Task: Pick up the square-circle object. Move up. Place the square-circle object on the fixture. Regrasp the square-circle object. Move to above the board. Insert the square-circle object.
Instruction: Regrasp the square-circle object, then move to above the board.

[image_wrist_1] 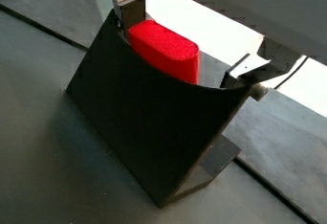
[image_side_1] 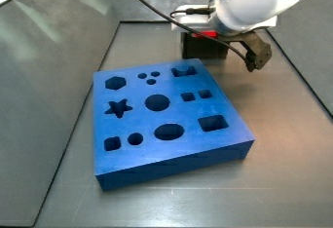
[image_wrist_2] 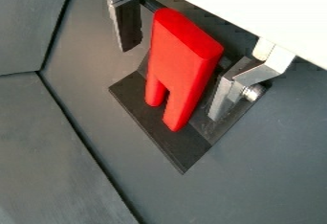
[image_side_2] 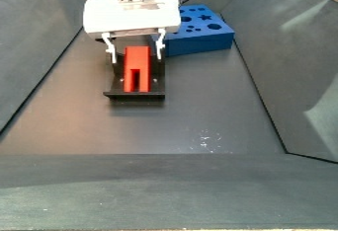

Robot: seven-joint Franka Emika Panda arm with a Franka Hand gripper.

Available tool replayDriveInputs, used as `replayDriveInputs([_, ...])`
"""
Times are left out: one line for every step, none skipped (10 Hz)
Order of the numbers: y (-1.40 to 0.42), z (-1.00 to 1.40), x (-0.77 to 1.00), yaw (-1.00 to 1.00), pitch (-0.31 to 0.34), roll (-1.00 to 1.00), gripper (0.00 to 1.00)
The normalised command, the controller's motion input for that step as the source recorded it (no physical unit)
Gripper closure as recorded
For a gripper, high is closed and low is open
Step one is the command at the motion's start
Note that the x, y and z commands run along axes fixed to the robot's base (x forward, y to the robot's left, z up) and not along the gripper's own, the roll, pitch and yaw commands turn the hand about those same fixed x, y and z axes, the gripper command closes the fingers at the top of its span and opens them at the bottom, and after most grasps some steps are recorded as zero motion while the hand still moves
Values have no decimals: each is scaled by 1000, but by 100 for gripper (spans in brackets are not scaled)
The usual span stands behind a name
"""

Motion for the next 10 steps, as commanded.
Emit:
replayDriveInputs([-9, -171, 8, -19, -33, 63, 0])
replayDriveInputs([-9, -171, 8, -19, -33, 63, 0])
replayDriveInputs([0, 0, 0, 0, 0, 0, 100])
replayDriveInputs([184, 1000, -32, -79, -230, 34, 100])
replayDriveInputs([180, 1000, -35, -91, -232, 19, 100])
replayDriveInputs([173, 1000, -44, -117, -224, 3, 100])
replayDriveInputs([158, 1000, -53, -172, -185, -31, 100])
replayDriveInputs([155, 1000, -56, -200, -150, -55, 100])
replayDriveInputs([151, 1000, -62, -210, -111, -75, 100])
replayDriveInputs([145, 1000, -69, -209, -70, -90, 100])
